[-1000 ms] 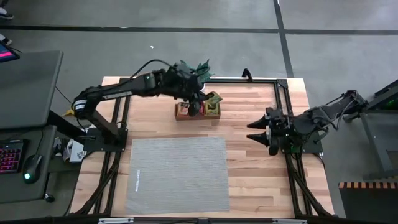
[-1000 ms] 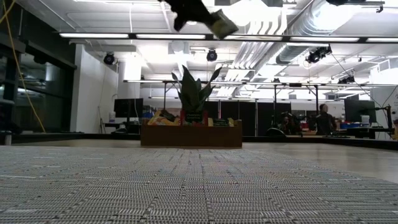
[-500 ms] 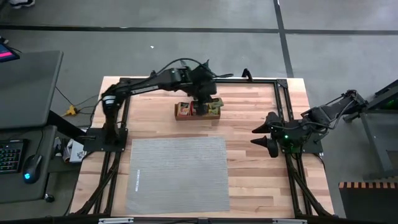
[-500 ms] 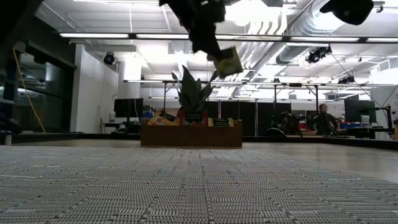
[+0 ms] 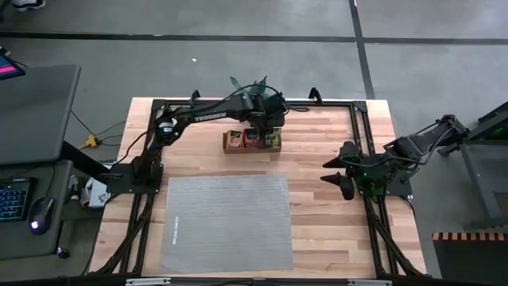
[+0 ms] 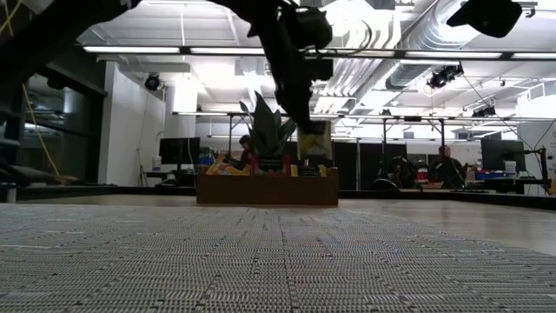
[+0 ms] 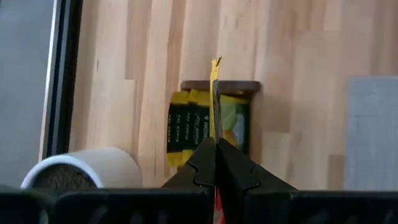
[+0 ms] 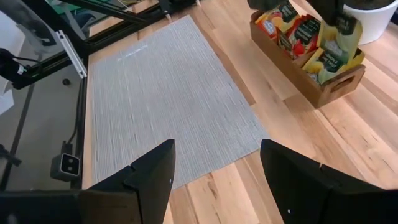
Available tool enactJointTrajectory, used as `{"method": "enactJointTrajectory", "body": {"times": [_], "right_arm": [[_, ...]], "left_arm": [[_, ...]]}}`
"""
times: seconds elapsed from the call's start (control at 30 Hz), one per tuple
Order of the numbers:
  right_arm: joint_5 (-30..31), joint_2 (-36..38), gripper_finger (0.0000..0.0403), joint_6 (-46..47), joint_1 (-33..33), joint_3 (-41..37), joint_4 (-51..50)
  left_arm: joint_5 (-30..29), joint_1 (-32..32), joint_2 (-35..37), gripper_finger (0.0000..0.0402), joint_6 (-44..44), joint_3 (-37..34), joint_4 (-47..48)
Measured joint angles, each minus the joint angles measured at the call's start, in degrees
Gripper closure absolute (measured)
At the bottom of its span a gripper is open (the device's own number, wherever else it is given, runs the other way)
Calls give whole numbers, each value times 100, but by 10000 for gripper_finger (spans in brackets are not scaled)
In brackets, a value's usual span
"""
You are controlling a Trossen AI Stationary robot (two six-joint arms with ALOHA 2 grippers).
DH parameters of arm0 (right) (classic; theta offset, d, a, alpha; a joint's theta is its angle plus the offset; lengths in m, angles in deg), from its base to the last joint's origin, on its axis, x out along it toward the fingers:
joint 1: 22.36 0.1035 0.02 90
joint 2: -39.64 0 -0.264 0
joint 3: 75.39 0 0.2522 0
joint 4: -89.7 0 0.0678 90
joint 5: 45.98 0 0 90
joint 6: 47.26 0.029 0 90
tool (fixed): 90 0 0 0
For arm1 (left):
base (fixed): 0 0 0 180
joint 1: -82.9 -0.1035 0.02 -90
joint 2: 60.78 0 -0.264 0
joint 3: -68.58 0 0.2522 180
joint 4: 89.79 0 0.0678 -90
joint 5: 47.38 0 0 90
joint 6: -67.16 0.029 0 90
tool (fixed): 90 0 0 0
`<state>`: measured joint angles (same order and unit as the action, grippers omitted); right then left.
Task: Pick & Place Tea
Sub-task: Put the yellow tea bag into the right section of the wooden organizer
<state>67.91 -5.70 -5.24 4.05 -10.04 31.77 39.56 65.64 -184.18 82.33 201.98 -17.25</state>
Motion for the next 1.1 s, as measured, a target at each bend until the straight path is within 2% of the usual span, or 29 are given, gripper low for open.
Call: {"method": "enactJointTrajectory", "body": {"times": [0.4,0.57,0.87,1.1], "right_arm": [[180,-2,171,-2,0,0,-20],[238,-2,171,-2,0,0,-20],[297,-2,171,-2,0,0,-20],[318,-2,171,-2,0,0,-19]], "left_arm": [[88,-4,-244,401,-92,-26,-126],[-229,-4,-244,401,-335,-79,14],[-217,-4,-244,401,-148,-94,371],[-110,-1,-244,401,-42,-94,80]]}}
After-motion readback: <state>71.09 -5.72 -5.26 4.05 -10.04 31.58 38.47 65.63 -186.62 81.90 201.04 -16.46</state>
